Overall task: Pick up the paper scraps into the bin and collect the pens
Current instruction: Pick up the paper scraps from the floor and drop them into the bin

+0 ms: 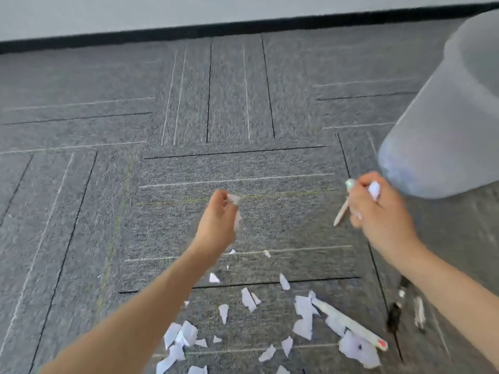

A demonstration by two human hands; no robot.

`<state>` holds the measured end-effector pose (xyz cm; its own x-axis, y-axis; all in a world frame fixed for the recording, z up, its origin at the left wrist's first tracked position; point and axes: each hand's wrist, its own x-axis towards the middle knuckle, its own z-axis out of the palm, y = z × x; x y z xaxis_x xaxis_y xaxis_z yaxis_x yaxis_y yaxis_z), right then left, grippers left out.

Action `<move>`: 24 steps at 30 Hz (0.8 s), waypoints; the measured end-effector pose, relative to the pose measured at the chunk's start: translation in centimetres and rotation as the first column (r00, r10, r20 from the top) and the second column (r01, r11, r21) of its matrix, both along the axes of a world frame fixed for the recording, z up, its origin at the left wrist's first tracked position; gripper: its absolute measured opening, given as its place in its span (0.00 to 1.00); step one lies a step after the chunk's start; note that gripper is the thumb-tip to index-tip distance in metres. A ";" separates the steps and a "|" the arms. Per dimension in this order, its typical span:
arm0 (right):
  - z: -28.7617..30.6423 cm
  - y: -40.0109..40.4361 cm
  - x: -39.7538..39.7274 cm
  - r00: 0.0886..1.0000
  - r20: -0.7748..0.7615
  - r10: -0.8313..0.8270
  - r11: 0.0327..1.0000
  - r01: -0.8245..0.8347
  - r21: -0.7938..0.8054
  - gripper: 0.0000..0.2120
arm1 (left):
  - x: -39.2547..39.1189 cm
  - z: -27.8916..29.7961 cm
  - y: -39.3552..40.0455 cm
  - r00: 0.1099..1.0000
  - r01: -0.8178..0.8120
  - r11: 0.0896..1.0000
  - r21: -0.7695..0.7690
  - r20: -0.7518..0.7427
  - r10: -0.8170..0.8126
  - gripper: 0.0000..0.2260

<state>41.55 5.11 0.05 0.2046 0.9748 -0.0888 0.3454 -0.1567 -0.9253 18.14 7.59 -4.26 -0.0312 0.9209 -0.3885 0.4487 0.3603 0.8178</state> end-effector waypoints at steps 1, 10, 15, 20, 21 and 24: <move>2.3 1.1 2.2 0.996 0.009 -0.091 0.993 0.090 0.077 0.13 | 2.2 1.8 1.4 0.998 0.023 0.999 0.033 0.061 -0.025 0.07; 13.8 8.9 21.7 0.796 0.112 -0.595 0.777 0.533 0.335 0.15 | 24.7 16.6 8.2 0.852 0.266 0.942 0.205 0.406 -0.329 0.02; 12.4 9.2 24.1 0.902 0.053 -0.428 0.883 0.430 -0.187 0.17 | 35.4 20.1 11.2 0.838 0.223 0.949 0.221 0.454 -0.303 0.14; 10.9 8.2 25.3 0.914 -0.035 -0.404 0.897 0.389 -0.212 0.23 | 39.4 15.2 12.7 0.933 0.339 0.916 0.214 0.048 -0.357 0.12; 10.7 8.0 25.5 0.901 0.006 -0.433 0.888 0.428 -0.172 0.21 | 39.5 14.6 12.7 0.912 0.409 0.902 0.139 -0.093 -0.400 0.15; 10.1 7.5 26.2 0.901 0.187 -0.392 0.908 0.412 -0.078 0.15 | 39.1 13.9 12.4 0.794 0.546 0.836 0.056 -0.351 -0.496 0.19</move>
